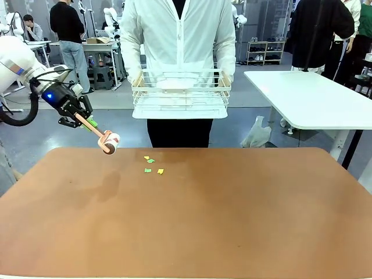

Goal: Clean the table.
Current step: Clean the table with the Lint Roller when the human lifts the Dish drying rack.

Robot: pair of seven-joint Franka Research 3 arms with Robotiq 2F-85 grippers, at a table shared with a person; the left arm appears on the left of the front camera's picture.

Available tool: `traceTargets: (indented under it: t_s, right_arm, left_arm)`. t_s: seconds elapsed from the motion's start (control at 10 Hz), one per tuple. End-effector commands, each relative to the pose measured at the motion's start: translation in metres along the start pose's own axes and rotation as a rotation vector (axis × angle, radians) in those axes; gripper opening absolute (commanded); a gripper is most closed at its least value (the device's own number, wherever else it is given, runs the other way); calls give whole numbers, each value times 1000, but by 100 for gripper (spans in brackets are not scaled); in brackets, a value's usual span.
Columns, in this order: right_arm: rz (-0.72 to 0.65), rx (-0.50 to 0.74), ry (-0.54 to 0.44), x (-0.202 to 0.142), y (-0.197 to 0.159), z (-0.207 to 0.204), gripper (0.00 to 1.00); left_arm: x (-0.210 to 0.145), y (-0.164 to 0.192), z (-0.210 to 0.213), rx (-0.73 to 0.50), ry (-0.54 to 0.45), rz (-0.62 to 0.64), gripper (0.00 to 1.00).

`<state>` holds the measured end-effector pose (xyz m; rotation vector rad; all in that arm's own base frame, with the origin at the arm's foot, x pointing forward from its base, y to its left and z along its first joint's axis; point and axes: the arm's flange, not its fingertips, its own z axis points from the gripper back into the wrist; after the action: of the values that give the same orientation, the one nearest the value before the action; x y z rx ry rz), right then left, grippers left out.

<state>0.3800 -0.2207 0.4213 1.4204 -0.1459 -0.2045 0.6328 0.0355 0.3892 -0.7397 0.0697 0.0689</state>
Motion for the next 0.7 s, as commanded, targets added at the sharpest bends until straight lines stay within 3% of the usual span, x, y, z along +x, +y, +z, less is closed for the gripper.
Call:
traceTargets:
  t_s: [0.0,0.4,0.6]
  right_arm:
    - [-4,-7,-2,0,3,0,100]
    - [-4,-7,-2,0,3,0,100]
    - [-4,-7,-2,0,3,0,100]
  left_arm:
    - [-5,-1,0,3,4,1,21]
    - [1,0,0,2,1,-1,21]
    - [7,11,-22,-12,-36,-109,21]
